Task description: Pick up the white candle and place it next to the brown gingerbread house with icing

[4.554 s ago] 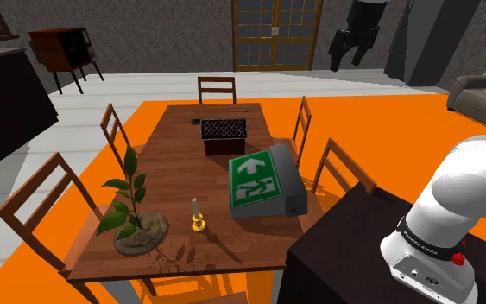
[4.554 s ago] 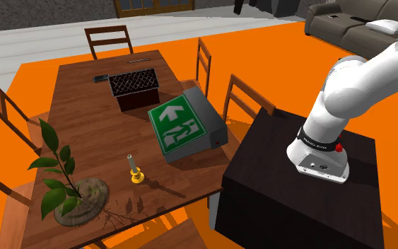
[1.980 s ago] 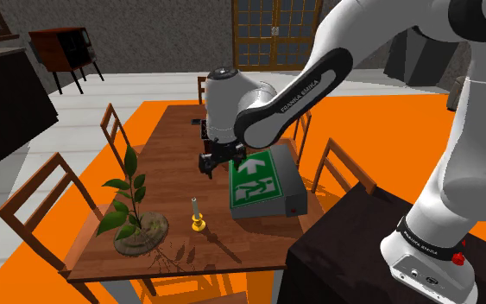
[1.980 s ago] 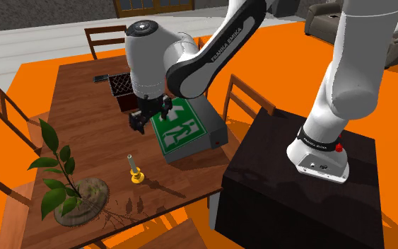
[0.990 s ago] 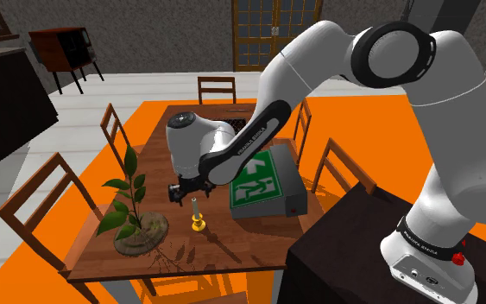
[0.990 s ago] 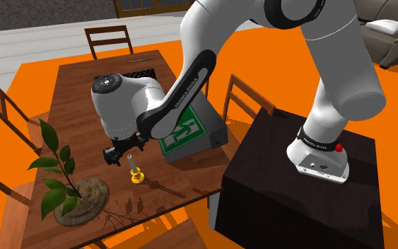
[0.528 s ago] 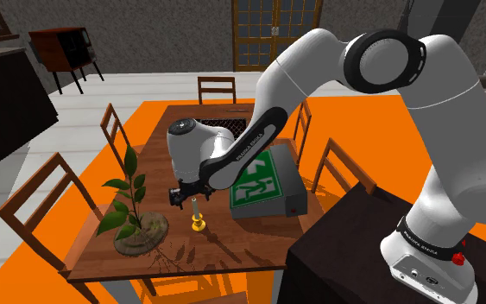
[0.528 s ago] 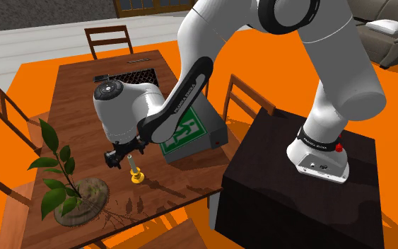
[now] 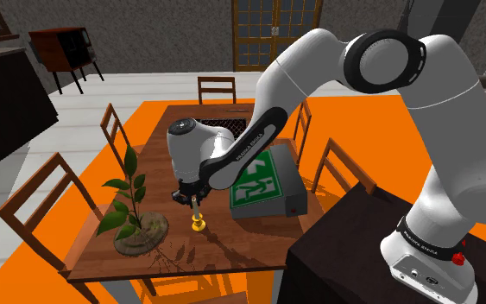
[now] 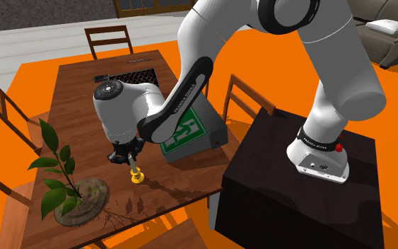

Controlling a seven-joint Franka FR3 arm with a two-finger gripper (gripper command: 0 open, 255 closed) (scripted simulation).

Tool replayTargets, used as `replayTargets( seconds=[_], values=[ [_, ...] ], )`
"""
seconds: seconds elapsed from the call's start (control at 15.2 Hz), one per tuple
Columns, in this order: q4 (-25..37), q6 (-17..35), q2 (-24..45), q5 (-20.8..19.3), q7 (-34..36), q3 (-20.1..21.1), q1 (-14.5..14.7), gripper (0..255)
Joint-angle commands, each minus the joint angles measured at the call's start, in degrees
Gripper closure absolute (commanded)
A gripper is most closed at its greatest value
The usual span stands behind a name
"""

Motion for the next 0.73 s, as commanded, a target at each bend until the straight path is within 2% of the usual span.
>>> replayTargets(
  seconds=[0.0, 0.26, 0.66],
  values=[
    [0.00, -0.01, 0.01, 0.00, 0.00, 0.00, 0.00, 255],
    [-0.01, 0.01, 0.01, -0.01, 0.00, -0.01, 0.00, 255],
    [-0.46, -2.67, -3.21, 1.71, -1.42, 1.41, -0.97, 255]
  ],
)
